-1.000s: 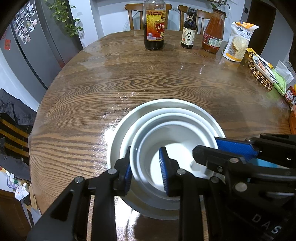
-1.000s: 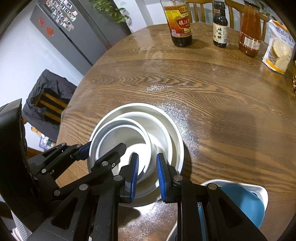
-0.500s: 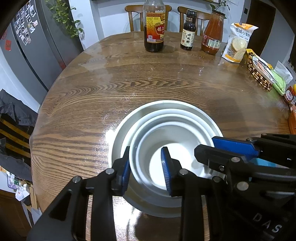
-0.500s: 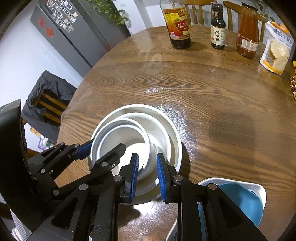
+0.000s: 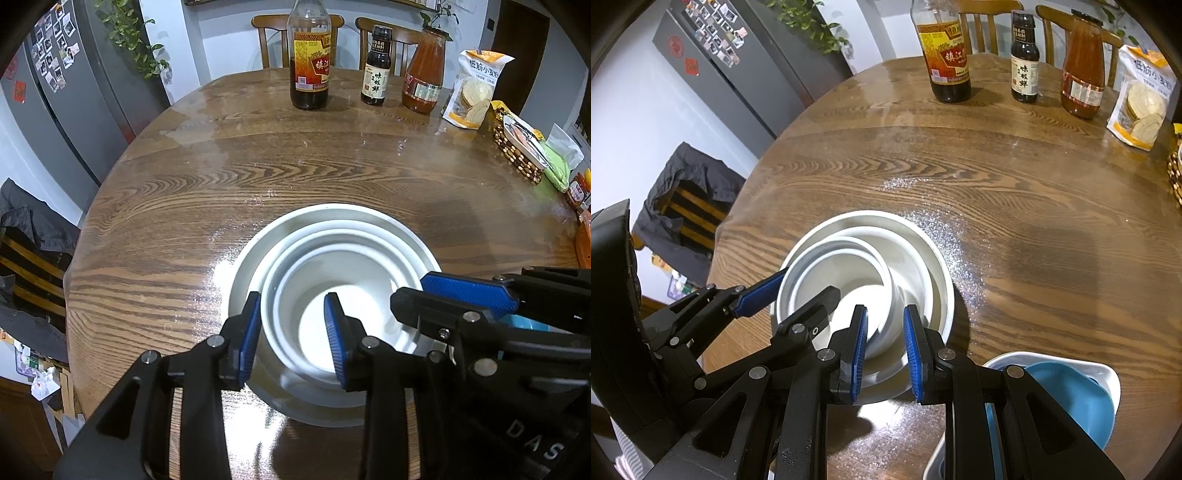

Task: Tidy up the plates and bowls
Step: 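Open both grippers to release the ramekin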

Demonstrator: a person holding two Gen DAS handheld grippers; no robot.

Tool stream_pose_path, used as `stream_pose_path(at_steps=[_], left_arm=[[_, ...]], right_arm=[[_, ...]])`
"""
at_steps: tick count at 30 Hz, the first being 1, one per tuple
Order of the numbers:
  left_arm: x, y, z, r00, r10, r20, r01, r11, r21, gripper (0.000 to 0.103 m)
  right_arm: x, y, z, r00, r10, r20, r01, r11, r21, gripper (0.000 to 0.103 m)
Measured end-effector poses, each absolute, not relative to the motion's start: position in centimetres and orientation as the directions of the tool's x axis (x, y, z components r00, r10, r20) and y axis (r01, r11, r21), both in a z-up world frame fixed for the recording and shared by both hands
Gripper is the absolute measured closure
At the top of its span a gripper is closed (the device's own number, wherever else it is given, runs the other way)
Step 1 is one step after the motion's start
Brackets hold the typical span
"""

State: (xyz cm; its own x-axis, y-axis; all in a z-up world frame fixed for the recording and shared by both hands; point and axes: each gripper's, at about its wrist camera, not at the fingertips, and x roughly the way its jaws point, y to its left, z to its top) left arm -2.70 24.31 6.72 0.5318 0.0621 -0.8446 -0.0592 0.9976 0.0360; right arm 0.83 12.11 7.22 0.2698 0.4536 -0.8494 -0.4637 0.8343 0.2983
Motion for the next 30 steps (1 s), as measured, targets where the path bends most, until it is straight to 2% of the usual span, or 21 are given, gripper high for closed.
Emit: stream_pose_path(at_steps=[5,13,30], left_arm=[[-2.62,24.60,6.80,0.532,0.074,-0.843,-0.076,0.996,0.040,0.057],[-2.72,24.63,6.89,0.536,0.084,-0.840,-0.084,0.995,0.046,0.056],[-3.02,24.86,6.94,0.536,0.108,-0.837,-0.105,0.993,0.061,0.046]], right_arm=[[0.78,12.10,7.31,0.269,0.457,-0.848,-0.464,0.833,0.302,0.081],[0.71,12.16,7.28,0.270,0.458,-0.847,-0.464,0.833,0.302,0.081],[0.65,12.08,7.37,0.284,0.436,-0.854,-0.463,0.842,0.276,0.081]])
